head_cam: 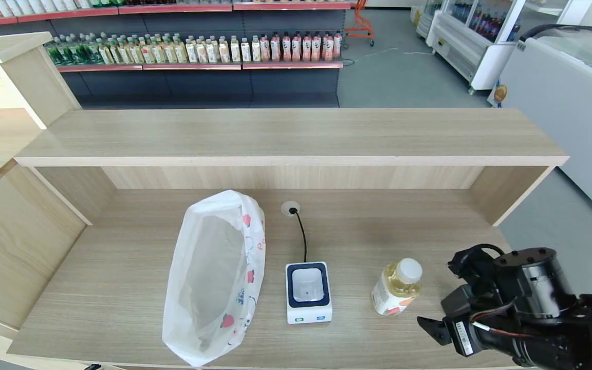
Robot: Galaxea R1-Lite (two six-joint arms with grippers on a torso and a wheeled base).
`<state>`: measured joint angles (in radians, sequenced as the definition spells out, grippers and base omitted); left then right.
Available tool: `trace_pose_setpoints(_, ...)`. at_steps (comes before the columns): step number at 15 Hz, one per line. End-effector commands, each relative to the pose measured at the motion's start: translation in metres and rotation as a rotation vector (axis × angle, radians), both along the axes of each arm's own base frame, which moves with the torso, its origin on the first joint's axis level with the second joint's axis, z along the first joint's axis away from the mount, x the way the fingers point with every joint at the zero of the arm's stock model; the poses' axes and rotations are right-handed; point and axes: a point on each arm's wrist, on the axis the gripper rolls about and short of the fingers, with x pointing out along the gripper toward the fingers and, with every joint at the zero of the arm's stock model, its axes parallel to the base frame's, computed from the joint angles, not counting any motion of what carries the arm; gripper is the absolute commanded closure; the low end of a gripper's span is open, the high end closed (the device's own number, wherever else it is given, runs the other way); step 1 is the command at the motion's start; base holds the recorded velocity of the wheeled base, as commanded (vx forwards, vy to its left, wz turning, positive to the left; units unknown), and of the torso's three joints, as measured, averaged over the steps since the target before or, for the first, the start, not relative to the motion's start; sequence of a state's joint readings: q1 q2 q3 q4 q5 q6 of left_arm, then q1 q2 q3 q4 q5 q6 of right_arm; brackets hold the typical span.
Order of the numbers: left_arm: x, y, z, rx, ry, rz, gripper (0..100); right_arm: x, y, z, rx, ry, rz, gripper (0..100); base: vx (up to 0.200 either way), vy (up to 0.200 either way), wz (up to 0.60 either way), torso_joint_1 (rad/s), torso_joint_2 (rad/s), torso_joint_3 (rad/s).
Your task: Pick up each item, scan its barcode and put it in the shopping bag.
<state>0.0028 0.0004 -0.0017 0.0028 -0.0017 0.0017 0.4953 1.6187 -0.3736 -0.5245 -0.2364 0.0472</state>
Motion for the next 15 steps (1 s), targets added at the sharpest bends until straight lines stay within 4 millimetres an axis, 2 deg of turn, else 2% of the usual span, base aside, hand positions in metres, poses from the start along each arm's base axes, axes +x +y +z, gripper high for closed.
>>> trace_pose_setpoints(1,0.0,0.0,0.0,0.0,0.0,0.0,0,0.009,0.02,-0.031,-0.042,0.031,0.036,0,0.0,0.0,0.0,0.0,0.0,0.0)
trace_pose_setpoints(7,0.0,0.0,0.0,0.0,0.0,0.0,0,0.028,0.041,-0.06,-0.045,-0.002,0.044,0,0.0,0.0,0.0,0.0,0.0,0.0)
trace_pose_setpoints(15,0.0,0.0,0.0,0.0,0.0,0.0,0,0.051,0.065,-0.067,0.036,-0.135,0.069,0,0.0,0.0,0.0,0.0,0.0,0.0)
